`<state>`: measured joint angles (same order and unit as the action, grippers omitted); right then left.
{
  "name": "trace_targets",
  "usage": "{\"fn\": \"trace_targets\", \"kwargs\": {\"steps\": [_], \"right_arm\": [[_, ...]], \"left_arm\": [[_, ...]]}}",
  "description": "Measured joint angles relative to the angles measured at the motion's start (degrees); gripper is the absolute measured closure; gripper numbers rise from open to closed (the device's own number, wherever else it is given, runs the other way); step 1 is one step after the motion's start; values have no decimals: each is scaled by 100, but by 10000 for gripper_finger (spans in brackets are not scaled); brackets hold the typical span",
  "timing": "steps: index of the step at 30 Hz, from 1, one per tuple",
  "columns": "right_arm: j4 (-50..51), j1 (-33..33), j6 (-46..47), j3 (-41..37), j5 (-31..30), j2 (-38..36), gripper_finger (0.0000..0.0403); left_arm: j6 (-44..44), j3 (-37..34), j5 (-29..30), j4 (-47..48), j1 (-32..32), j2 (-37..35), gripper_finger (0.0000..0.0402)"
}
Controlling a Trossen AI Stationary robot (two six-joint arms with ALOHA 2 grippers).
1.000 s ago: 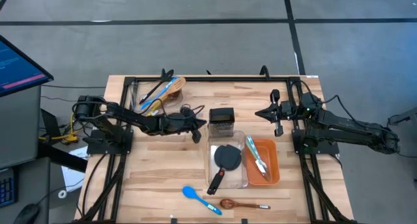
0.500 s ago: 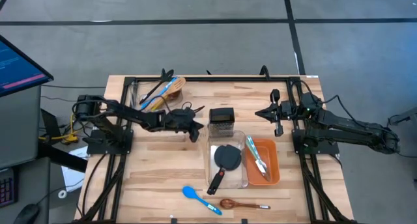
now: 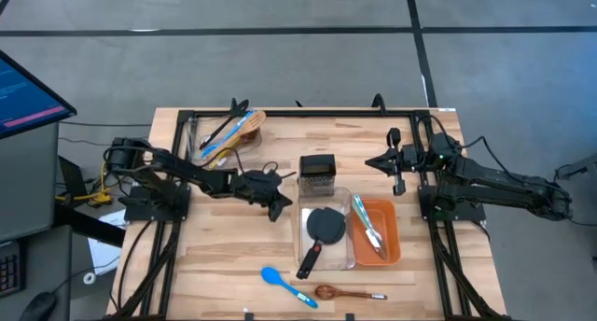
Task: Pick & Place Kitchen Items
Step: Adjust the orange bin on the table
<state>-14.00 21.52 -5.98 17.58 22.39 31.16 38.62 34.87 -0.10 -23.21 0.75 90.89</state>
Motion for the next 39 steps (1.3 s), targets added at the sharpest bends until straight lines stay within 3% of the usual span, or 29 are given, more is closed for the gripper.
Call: {"fn": "trace_targets", "kwargs": {"steps": [11,19,27,39], "right_arm": [[11,-2,0,0,0,0,403],[22,-1,0,0,0,0,403],[22,-2,0,0,0,0,403],[-161,-81,391,-2,0,0,403]], "left_arm": [[-1258,-4,15,-364,269,-281,400],[-2055,-4,61,-368,395,-1595,400],[-2707,-2,97,-358,1023,-2694,400],[-3130,-2,99,-56,1841,-2796,400]]}}
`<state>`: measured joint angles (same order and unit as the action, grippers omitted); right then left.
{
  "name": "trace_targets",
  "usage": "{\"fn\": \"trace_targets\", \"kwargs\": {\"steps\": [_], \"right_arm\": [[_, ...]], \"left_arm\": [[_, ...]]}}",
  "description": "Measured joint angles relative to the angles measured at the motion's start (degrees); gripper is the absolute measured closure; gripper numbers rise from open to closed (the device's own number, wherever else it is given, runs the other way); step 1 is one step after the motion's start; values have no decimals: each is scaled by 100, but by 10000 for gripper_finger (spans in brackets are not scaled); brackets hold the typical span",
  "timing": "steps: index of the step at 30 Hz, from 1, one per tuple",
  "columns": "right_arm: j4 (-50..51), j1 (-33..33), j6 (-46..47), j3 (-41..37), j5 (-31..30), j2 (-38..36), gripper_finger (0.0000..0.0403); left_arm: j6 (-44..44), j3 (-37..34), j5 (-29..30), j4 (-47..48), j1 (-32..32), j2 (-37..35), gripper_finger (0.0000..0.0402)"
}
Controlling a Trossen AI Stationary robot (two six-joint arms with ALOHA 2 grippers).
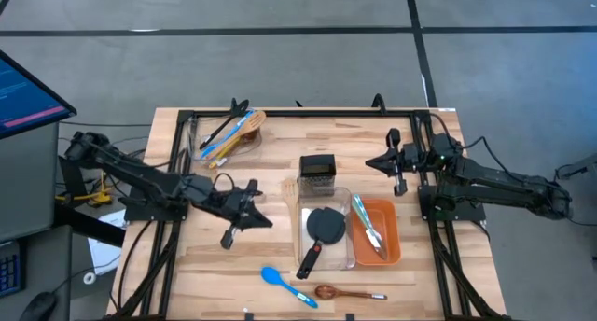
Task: Pick & Place Kitchen Items
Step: Adjust the orange bin on the table
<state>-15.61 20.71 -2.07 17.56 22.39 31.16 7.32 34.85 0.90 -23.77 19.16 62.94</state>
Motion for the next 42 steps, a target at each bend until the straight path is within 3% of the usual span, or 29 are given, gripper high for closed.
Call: {"fn": "trace_targets", "kwargs": {"steps": [11,15,21,24,32,39,42], "right_arm": [[-27,-127,35,0,2,0,403],[65,-125,330,77,2,4,403],[1045,-208,580,805,-31,15,403],[1570,-452,746,1293,-368,144,403],[3195,-1665,1354,2536,-1748,1024,403],[3773,-3290,2087,3430,-2760,1828,403],[4106,-4087,2503,3874,-3545,2104,403]], "left_arm": [[16,0,5,87,315,0,400],[16,0,405,88,315,-1,400],[-521,0,659,180,252,-119,400],[-978,0,738,159,188,-166,400],[-1181,-2,1016,233,-126,-219,400],[-1141,-2,1011,555,-238,-219,400],[-1138,-2,1008,689,-238,-219,400]]}}
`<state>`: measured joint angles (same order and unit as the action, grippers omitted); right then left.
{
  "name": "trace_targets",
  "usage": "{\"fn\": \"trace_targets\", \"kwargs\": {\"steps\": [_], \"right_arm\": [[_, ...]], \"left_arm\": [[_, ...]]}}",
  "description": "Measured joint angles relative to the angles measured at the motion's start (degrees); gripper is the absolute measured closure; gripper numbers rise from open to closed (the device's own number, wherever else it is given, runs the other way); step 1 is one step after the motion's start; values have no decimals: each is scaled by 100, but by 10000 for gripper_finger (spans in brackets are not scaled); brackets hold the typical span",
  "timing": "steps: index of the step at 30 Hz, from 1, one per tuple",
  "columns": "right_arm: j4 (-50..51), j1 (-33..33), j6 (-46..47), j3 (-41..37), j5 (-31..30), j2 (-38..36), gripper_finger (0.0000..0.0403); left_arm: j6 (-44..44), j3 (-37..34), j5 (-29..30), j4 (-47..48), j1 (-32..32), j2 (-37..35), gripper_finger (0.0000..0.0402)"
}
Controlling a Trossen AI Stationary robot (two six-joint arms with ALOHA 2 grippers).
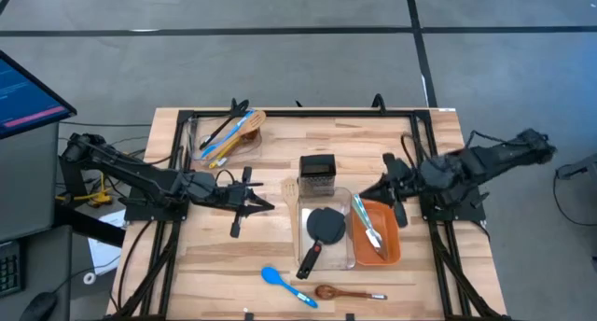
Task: Pick & Place Kitchen Items
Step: Adjust the orange bin on the table
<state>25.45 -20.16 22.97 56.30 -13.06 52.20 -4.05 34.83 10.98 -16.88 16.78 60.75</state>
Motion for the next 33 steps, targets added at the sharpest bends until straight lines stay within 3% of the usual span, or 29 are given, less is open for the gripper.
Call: {"fn": "trace_targets", "kwargs": {"steps": [5,9,17,23,28,33], "right_arm": [[737,-1289,924,573,-1395,538,403],[1126,-2056,1733,750,-1992,1059,403],[1139,-2803,3413,755,-1973,2122,403],[1159,-2976,4168,951,-1488,2877,403],[1316,-2971,4155,1768,-1041,3635,403],[2527,-2992,4092,3144,-819,4487,403]], "left_arm": [[290,0,-8,208,14,7,400],[543,0,-26,201,17,5,400],[586,0,-24,202,17,7,400],[586,0,-22,207,17,4,400],[586,0,-19,216,17,4,400],[586,0,-17,250,17,4,400]]}}
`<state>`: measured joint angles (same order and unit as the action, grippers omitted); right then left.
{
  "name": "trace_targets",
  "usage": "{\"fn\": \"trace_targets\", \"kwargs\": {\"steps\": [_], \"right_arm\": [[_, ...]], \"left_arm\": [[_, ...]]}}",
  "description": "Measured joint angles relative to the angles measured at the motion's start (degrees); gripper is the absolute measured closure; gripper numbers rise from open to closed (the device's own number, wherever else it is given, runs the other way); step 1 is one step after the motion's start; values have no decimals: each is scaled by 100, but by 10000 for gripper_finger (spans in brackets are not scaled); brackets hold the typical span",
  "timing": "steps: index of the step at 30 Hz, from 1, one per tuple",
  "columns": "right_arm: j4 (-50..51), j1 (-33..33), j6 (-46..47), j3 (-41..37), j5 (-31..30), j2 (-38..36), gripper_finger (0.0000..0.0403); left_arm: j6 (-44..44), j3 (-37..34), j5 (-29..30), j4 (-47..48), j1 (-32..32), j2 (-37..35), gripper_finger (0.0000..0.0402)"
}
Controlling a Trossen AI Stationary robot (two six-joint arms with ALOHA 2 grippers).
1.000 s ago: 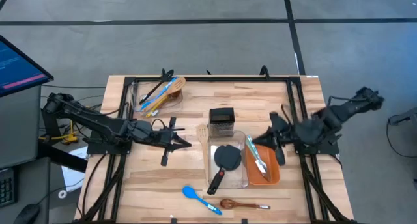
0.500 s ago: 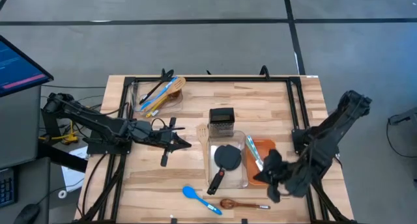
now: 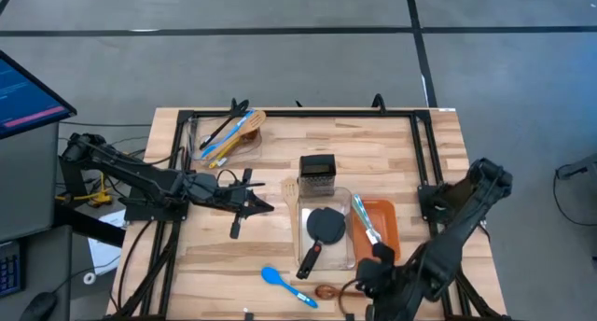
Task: Pick & Place Kitchen Items
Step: Adjust the orange bin on the table
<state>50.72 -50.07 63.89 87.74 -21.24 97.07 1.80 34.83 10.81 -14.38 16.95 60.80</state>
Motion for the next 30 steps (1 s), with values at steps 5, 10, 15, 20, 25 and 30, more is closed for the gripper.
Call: {"fn": "trace_targets", "kwargs": {"steps": [5,10,15,20,25,30], "right_arm": [[1333,-87,-145,1043,140,783,403],[1703,-134,-147,1176,776,1292,403],[1615,-177,-580,1177,936,1630,403],[1485,-198,-687,1016,1063,1644,403],[911,-196,-683,476,1074,1441,403],[529,-153,-740,57,1098,1386,403]], "left_arm": [[0,0,17,65,0,1,400],[0,0,17,186,0,0,400],[0,0,15,237,0,0,400],[17,0,12,255,0,2,400],[20,0,-9,266,0,0,400],[20,0,-7,288,0,2,400]]}}
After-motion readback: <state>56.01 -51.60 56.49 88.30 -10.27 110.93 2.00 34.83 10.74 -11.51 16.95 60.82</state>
